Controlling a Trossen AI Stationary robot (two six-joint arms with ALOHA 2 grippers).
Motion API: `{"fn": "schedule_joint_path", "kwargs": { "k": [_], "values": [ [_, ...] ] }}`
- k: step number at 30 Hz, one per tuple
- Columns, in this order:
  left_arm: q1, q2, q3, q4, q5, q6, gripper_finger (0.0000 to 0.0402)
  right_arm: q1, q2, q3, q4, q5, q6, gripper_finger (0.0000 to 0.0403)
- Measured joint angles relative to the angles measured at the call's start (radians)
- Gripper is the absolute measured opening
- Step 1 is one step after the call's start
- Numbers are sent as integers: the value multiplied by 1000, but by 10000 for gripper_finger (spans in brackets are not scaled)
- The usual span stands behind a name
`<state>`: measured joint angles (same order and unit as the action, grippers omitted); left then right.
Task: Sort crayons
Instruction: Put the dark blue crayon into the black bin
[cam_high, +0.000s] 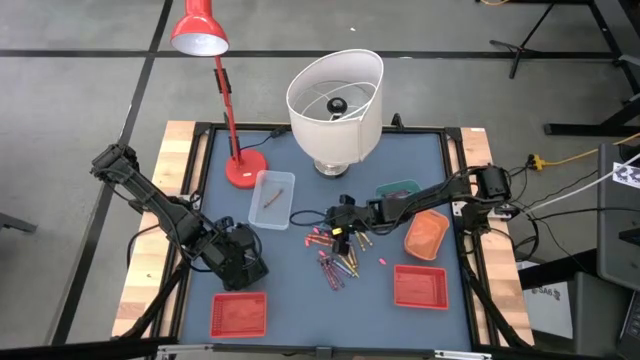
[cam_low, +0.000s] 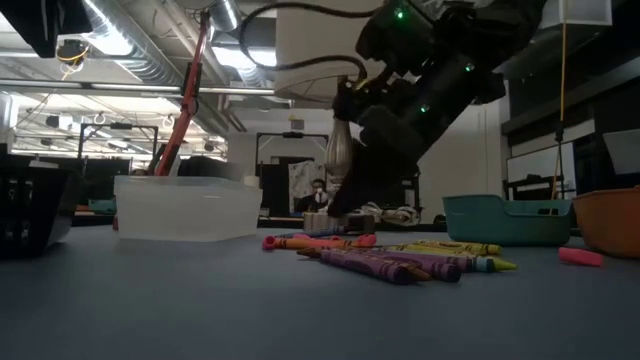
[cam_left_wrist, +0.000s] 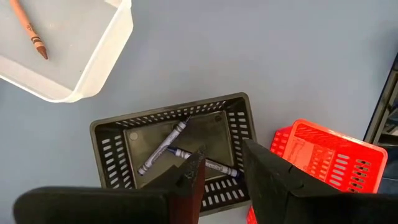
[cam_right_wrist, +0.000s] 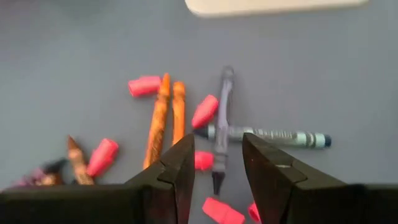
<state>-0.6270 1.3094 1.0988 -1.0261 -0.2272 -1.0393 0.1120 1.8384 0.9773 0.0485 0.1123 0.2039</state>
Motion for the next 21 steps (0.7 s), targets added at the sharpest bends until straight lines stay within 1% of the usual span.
{"fn": "schedule_joint_path", "kwargs": {
  "k": [7, 16, 21],
  "values": [
    [0, 0, 0, 24, -3, 0, 92, 0, 61, 1, 53, 0, 0, 133],
    [0, 0, 0, 33, -56, 2, 92, 0, 63, 1, 57, 0, 0, 133],
    [0, 0, 0, 33, -66, 2, 92, 0, 63, 1, 47, 0, 0, 133]
  ]
}}
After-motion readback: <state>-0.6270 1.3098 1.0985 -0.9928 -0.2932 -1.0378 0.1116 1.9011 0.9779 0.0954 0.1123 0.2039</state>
